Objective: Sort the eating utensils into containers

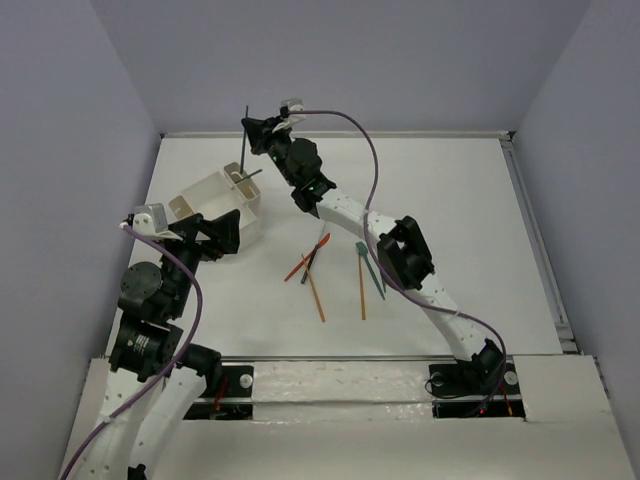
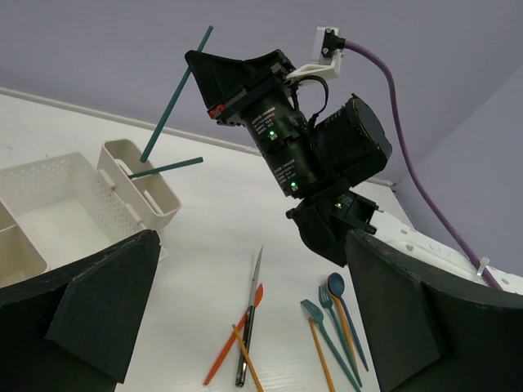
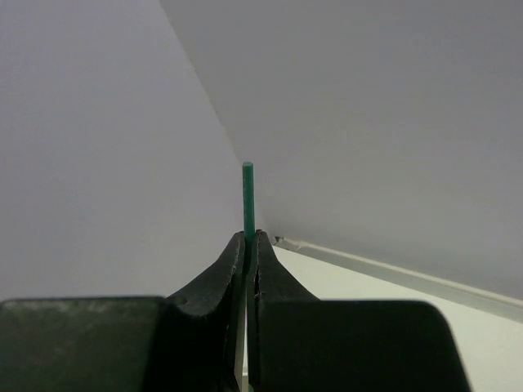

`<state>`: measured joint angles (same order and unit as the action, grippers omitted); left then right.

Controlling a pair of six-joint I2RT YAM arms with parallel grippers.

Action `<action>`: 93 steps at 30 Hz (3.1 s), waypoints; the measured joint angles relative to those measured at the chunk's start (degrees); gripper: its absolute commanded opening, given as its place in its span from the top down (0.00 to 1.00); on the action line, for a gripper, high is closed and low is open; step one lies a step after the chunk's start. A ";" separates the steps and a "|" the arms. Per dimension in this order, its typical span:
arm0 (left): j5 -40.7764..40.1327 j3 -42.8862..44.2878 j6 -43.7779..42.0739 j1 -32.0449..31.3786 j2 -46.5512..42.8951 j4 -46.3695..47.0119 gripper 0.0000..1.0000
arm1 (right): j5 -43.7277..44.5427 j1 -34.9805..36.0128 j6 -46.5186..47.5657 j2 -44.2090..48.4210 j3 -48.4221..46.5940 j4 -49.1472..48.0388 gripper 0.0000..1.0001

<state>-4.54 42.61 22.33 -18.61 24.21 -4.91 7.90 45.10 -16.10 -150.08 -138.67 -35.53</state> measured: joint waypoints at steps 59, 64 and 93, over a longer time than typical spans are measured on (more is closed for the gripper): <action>2.97 -15.98 25.24 -25.70 31.61 9.01 0.48 | 6.69 1.42 -11.41 92.65 89.05 62.45 0.58; -4.28 -14.01 27.10 -30.14 44.37 10.45 0.53 | 6.34 0.98 -11.54 96.70 91.89 63.25 0.58; -23.02 -5.09 27.93 -36.26 55.89 6.93 0.53 | -1.14 0.94 -12.13 99.76 99.54 59.87 0.59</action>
<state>-27.55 37.52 50.26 -54.87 80.09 2.02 6.76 46.04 -28.23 -50.33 -39.13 24.34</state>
